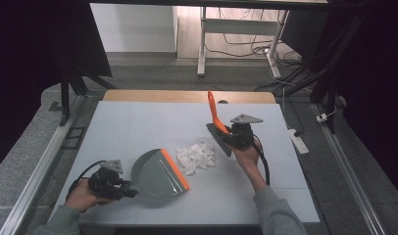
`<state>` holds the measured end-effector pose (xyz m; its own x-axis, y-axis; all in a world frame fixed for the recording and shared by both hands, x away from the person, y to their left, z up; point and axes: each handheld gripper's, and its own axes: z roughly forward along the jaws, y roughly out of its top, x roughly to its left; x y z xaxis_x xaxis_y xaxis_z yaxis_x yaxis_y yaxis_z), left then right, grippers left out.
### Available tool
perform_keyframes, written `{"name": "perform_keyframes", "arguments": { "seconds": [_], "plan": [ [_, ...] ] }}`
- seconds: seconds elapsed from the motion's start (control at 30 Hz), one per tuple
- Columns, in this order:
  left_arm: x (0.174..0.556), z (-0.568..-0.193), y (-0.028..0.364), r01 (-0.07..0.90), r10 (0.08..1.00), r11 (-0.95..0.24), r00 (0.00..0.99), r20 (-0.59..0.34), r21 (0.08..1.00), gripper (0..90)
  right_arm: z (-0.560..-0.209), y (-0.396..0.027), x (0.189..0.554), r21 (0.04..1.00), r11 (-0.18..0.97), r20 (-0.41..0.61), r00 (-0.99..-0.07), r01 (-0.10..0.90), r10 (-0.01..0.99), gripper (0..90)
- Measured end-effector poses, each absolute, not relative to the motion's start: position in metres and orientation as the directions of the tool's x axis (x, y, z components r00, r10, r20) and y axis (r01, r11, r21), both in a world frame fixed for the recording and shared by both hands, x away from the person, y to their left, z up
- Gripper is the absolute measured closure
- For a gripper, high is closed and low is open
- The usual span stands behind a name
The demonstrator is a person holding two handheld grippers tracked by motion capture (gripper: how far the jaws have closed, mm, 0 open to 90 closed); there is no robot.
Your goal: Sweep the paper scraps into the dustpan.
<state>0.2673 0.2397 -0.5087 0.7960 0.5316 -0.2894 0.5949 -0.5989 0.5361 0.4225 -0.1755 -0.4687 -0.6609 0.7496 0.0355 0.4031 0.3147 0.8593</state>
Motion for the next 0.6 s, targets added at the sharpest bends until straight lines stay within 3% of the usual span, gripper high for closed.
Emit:
{"name": "perform_keyframes", "arguments": {
  "seconds": [0.6],
  "plan": [
    [0.283,-0.513,0.239,0.623,0.535,-0.59,0.778,-0.33,0.514,61.2,-0.475,-0.164,0.439,0.813,0.387,-0.009,-0.656,0.434,0.755,70.1]
  ]
}}
